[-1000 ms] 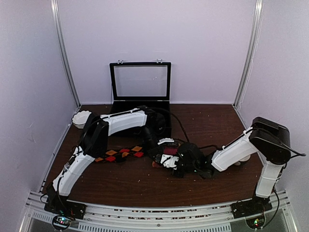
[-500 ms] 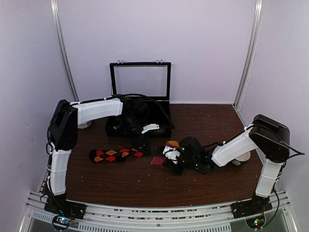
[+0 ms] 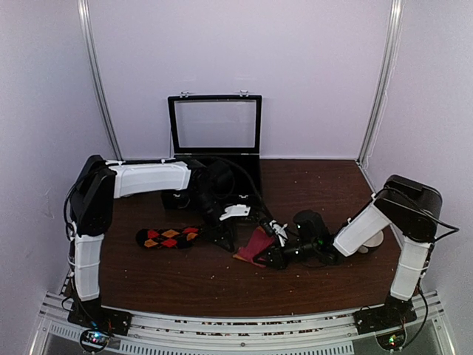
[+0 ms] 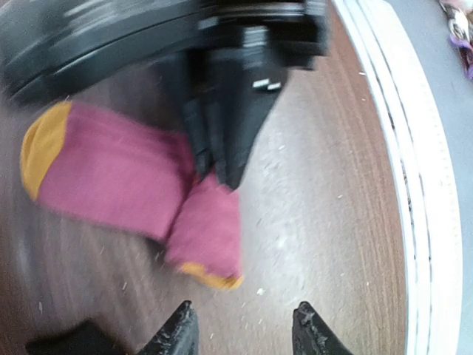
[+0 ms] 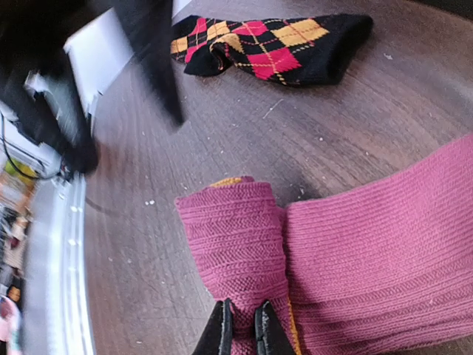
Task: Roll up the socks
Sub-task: Roll the sock at the center of the board.
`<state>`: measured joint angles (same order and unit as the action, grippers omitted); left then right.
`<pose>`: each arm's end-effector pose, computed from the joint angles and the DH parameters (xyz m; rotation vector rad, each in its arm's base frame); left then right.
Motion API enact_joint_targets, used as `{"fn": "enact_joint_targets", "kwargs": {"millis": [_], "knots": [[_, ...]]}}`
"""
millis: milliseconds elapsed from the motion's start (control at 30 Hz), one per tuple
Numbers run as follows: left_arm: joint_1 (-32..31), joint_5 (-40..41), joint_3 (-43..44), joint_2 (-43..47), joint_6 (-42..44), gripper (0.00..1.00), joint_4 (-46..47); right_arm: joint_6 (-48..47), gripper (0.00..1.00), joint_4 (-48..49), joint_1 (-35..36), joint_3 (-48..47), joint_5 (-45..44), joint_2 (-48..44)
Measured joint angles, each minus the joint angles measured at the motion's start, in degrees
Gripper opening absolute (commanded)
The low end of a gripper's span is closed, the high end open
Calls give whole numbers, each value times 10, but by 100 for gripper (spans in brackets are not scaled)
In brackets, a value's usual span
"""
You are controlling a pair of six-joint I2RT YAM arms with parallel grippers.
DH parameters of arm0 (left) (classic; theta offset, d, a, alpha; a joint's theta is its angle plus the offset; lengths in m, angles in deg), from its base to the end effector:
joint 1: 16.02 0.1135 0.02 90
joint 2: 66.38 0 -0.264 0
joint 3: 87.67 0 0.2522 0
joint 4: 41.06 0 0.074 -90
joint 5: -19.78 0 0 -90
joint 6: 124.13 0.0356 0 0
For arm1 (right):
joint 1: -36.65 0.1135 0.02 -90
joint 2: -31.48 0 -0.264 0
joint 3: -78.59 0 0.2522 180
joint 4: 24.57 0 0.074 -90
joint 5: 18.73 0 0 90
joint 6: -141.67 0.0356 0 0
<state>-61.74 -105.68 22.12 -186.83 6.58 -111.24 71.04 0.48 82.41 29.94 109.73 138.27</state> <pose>0.2771 -0.3137 0.1928 2.0183 2.0408 -0.9265 0.2037 0.2409 0.0964 -0.9450 2.1325 1.3424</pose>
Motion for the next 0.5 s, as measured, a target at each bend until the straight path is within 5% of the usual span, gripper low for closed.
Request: {"fn": "enact_joint_targets", "kwargs": {"millis": [500], "knots": [[-65,57,22,-53,46,46,35,64,0,-5,-41,-16,68,28]]}}
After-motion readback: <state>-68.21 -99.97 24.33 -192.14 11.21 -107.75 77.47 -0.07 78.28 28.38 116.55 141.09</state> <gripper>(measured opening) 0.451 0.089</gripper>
